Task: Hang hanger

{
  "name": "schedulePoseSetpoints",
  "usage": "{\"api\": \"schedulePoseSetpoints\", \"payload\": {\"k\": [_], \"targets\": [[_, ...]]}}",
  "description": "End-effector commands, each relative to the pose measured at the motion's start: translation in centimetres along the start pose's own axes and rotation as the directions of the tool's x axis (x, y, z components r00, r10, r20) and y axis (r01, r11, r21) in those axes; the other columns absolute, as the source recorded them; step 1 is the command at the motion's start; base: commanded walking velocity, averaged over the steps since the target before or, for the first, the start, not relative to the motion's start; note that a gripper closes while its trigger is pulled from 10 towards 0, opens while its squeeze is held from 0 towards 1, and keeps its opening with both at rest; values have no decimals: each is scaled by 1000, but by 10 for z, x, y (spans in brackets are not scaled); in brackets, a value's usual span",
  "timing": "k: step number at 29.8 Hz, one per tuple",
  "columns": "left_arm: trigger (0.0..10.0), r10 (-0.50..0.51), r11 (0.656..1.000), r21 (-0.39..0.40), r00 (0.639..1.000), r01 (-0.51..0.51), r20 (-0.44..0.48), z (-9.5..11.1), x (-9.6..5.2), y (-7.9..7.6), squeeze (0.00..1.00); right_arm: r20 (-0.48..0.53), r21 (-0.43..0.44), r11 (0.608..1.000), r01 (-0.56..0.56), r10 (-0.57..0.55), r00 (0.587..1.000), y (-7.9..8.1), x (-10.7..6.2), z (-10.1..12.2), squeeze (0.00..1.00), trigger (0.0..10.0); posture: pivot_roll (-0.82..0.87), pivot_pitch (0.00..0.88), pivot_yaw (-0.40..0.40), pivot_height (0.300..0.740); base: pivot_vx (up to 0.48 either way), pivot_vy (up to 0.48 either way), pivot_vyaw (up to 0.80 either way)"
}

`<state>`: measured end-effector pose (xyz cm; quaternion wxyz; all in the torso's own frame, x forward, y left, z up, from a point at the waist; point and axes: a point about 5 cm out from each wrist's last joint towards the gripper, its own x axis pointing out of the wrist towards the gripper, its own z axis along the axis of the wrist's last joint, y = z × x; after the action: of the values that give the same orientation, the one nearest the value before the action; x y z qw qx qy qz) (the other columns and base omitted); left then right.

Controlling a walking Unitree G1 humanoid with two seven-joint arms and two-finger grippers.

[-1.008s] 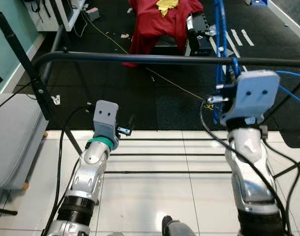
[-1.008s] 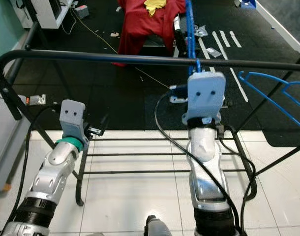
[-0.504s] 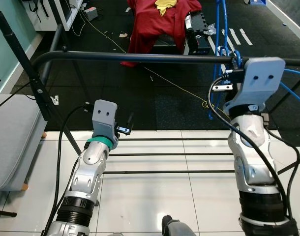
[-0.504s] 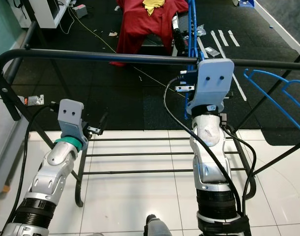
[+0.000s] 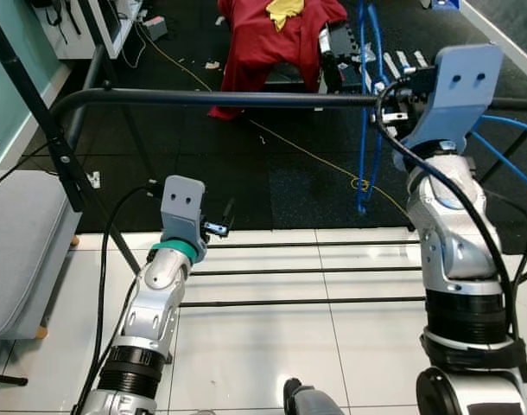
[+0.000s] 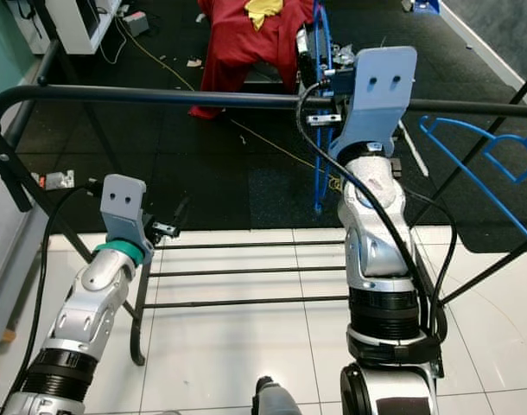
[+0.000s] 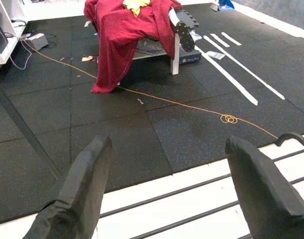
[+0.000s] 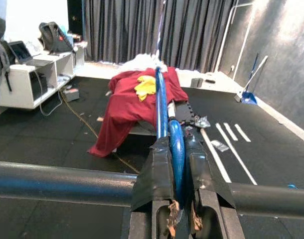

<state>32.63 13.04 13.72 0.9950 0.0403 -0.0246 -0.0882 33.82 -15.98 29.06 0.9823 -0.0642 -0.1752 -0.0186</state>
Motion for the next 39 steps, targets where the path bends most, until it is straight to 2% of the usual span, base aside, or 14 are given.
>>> {"api": "schedulePoseSetpoints", "payload": {"k": [1, 5, 6, 7, 12, 13, 22, 25, 26, 27, 29, 31, 33, 39], "targets": [[10000, -2, 1000, 5, 1000, 2, -11, -4, -4, 1, 0, 30, 5, 1000, -20, 19, 999, 2, 3, 12, 0, 10000, -95, 52, 23, 740, 0, 0, 0], [10000, -5, 1000, 9, 1000, 5, -14, -5, -4, 1, 0, 14, 9, 1000, -29, 29, 999, 3, 5, 15, 0, 10000, -95, 52, 22, 740, 0, 0, 0], [10000, -6, 1000, 9, 1000, 6, -15, -5, -4, 1, 0, 6, 14, 999, -31, 31, 999, 2, 6, 16, 173, 10000, -94, 52, 21, 740, 0, 0, 0], [10000, -6, 1000, 9, 1000, 6, -15, -5, -4, 1, 0, -1, 24, 999, -33, 34, 999, 2, 6, 16, 1000, 10000, -95, 52, 21, 740, 0, 0, 0], [10000, -6, 1000, 9, 1000, 6, -15, -5, -4, 1, 0, -2, 23, 999, -27, 27, 1000, 1, 5, 18, 1000, 10000, -94, 54, 22, 740, 0, 0, 0], [10000, -6, 1000, 9, 1000, 7, -15, -5, -4, 1, 0, 5, 18, 1000, -21, 21, 1000, 1, 5, 19, 0, 10000, -94, 57, 22, 740, 0, 0, 0], [10000, -6, 1000, 17, 1000, 6, -18, -5, -5, 3, 0, 67, 31, 999, -12, 10, 998, 1, 4, 30, 0, 10000, -93, 62, 22, 740, 0, 0, 0], [10000, 1, 1000, 9, 1000, -1, -7, -4, -6, 4, 0, 282, 11, 977, -212, 201, 938, 25, -11, 55, 0, 10000, -91, 64, 24, 740, 0, 0, 0], [10000, 1, 1000, 9, 1000, -1, -7, -4, -6, 4, 0, 282, 11, 977, -212, 201, 938, 25, -11, 55, 0, 10000, -91, 64, 24, 740, 0, 0, 0], [10000, 3, 1000, 11, 1000, -3, -4, -4, -6, 5, 0, 322, -36, 956, -291, 287, 902, 36, -19, 59, 0, 10000, -91, 64, 28, 740, 0, 0, 0], [10000, 5, 1000, 13, 1000, -5, -3, -3, -6, 6, 0, 337, -66, 940, -335, 337, 879, 43, -24, 60, 0, 10000, -91, 64, 28, 740, 0, 0, 0], [10000, 30, 1000, 4, 999, -30, 16, 0, -6, 9, 0, 321, -89, 868, -489, 490, 811, 63, -43, 48, 0, 10000, -87, 66, 30, 740, 0, 0, 0], [10000, 37, 999, -2, 999, -37, 23, 1, -6, 10, 0, 309, -109, 841, -529, 535, 786, 69, -51, 43, 0, 10000, -85, 68, 30, 740, 0, 0, 0], [10000, 41, 999, -13, 998, -41, 48, 3, -12, 13, 0, 264, -71, 813, -578, 574, 775, 71, -73, 19, 0, 10000, -71, 73, 27, 740, 0, 0, 0]]}}
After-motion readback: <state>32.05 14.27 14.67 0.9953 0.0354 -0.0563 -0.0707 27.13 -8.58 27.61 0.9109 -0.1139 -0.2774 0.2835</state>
